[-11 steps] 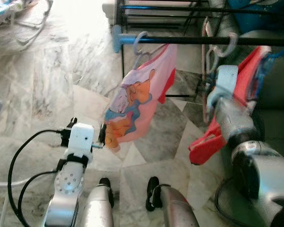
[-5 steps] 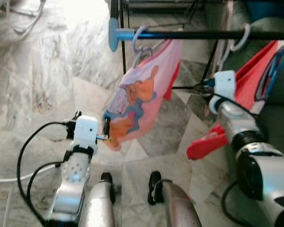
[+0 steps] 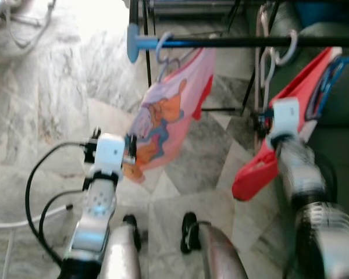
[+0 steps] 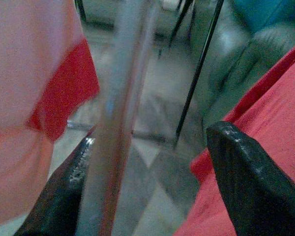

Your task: Hang hanger

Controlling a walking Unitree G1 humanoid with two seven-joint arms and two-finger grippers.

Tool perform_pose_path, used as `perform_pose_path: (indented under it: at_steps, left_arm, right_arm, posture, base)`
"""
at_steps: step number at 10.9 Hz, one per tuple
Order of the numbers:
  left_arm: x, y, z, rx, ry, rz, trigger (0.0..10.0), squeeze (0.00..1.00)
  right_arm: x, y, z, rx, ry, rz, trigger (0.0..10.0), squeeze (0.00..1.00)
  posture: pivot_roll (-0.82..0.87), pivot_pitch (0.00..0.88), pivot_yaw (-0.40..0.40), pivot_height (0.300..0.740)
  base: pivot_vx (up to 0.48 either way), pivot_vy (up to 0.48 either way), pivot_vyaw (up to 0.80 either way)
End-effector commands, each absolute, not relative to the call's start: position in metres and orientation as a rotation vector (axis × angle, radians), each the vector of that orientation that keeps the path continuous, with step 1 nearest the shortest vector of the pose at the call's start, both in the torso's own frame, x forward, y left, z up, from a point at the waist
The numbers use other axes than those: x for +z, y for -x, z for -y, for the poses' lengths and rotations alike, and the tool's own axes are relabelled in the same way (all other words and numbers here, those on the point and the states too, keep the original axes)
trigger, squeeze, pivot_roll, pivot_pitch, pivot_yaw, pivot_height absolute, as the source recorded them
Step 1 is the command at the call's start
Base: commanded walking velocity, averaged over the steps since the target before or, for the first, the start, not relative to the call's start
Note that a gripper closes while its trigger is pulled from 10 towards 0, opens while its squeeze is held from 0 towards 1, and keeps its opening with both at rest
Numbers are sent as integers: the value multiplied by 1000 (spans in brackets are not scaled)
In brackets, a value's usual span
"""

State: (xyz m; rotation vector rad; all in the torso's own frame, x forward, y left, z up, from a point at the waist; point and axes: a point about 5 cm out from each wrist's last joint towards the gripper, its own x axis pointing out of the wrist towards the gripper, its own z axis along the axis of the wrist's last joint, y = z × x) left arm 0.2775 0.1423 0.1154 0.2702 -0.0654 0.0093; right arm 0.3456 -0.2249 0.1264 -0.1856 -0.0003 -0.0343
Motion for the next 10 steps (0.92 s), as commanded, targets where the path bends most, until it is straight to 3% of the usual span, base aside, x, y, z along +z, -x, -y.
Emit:
perform_pose_path:
  at_steps: [1,6,10]
  left_arm:
    - [106,-274,-145,17,-286,37,10000,0]
    - [103,-280,-137,0,-265,49,10000,0]
    - [102,-278,-136,0,-266,55,10000,0]
  right_arm:
    - [125,-336,227,-70,182,27,10000,1000]
    - [133,-296,218,-109,233,165,10000,1000]
    - [131,-288,208,-108,224,150,10000,1000]
  posture:
    - [17,213,-18,740]
    - [-21,182,-19,740]
    - [-17,190,-18,740]
  base:
    - [0,0,0]
    - [0,0,0]
    - [0,0,0]
